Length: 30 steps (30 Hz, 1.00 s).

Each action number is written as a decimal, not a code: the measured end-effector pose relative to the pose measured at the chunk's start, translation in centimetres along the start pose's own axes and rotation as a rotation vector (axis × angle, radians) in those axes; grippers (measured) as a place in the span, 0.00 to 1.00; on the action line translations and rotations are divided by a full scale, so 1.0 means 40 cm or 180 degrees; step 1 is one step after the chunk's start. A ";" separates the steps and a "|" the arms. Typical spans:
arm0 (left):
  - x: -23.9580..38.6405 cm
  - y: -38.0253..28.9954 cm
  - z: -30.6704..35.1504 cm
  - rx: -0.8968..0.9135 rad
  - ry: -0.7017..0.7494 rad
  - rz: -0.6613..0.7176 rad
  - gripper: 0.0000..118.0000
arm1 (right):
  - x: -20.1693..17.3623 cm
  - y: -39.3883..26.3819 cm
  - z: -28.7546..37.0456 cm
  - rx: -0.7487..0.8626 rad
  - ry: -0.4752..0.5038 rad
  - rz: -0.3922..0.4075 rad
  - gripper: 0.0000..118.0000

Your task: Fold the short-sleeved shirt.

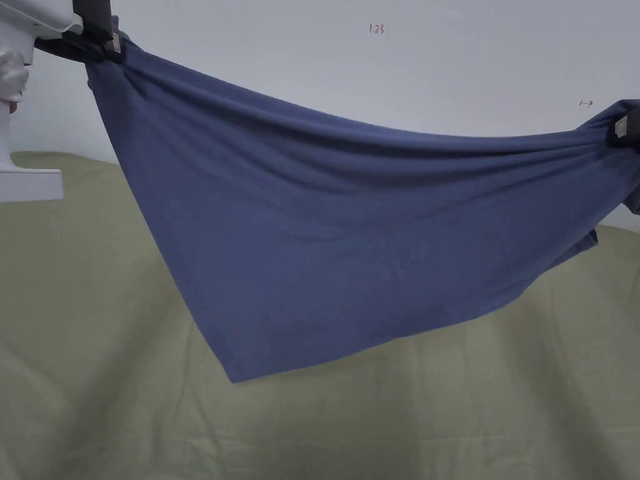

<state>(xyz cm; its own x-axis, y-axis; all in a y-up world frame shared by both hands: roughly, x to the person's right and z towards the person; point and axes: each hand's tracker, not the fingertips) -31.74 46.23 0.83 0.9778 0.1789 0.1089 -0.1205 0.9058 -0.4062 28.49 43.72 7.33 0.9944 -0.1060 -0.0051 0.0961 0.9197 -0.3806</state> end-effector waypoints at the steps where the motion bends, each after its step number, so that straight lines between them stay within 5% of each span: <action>1: -0.012 0.004 -0.003 0.0044 0.0000 0.0054 0.02 | 0.006 0.006 -0.003 0.0033 -0.0011 -0.0045 0.05; 22: -0.121 -0.187 -0.114 -0.0414 -0.0112 0.0423 0.02 | 0.066 -0.213 -0.141 -0.0315 0.0090 -0.0544 0.05; 30: -0.168 -0.368 -0.109 -0.0928 -0.0170 0.0634 0.02 | 0.072 -0.375 -0.127 -0.0805 0.0060 -0.0450 0.05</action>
<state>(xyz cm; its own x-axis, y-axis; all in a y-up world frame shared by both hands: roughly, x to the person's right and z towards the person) -35.80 30.04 2.13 0.9288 0.3678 0.0457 -0.2463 0.7048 -0.6653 29.70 27.69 8.34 0.9707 -0.2355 0.0482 0.2170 0.7722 -0.5972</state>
